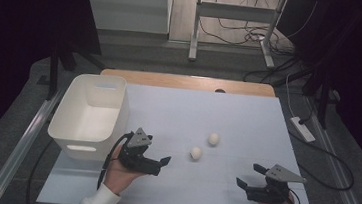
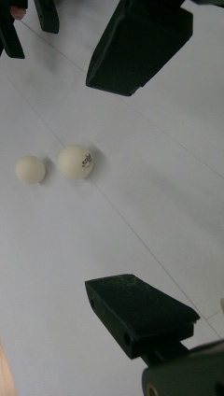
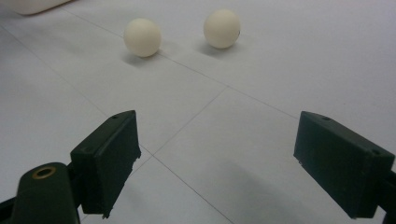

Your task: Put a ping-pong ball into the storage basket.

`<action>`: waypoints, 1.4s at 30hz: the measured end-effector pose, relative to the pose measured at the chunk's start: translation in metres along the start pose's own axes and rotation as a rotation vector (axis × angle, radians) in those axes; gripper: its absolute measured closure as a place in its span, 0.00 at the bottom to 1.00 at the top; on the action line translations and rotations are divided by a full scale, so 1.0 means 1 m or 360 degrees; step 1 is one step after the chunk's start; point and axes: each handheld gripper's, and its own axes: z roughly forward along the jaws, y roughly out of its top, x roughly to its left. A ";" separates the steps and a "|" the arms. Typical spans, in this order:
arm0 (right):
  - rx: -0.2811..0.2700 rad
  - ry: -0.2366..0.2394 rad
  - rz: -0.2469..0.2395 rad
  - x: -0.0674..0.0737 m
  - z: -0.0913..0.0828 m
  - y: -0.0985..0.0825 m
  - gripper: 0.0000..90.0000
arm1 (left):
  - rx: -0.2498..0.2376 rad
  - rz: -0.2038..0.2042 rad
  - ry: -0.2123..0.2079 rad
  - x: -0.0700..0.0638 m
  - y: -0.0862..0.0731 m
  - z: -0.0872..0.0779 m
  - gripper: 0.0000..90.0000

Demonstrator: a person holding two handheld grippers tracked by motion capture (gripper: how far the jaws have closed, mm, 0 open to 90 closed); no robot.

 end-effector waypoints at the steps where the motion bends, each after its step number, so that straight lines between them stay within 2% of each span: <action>1: 0.0000 0.0000 0.0001 0.000 0.000 0.000 0.16 | 0.0001 0.0001 -0.0001 0.000 0.001 0.001 0.07; 11: 0.0004 0.0000 -0.0002 -0.001 0.000 0.000 0.16 | 0.0015 0.0012 -0.0031 0.000 0.009 0.011 0.07; 27: 0.0022 -0.0011 0.0000 -0.001 0.001 -0.001 0.16 | 0.0056 0.0024 -0.0045 0.003 0.021 0.024 0.07; 34: 0.0023 -0.0008 0.0003 -0.002 0.001 -0.001 0.16 | 0.0070 0.0006 -0.0055 0.006 0.023 0.031 0.07; 42: 0.0018 -0.0014 -0.0011 -0.001 0.001 -0.001 0.16 | 0.0098 0.0015 -0.0061 0.006 0.023 0.039 0.07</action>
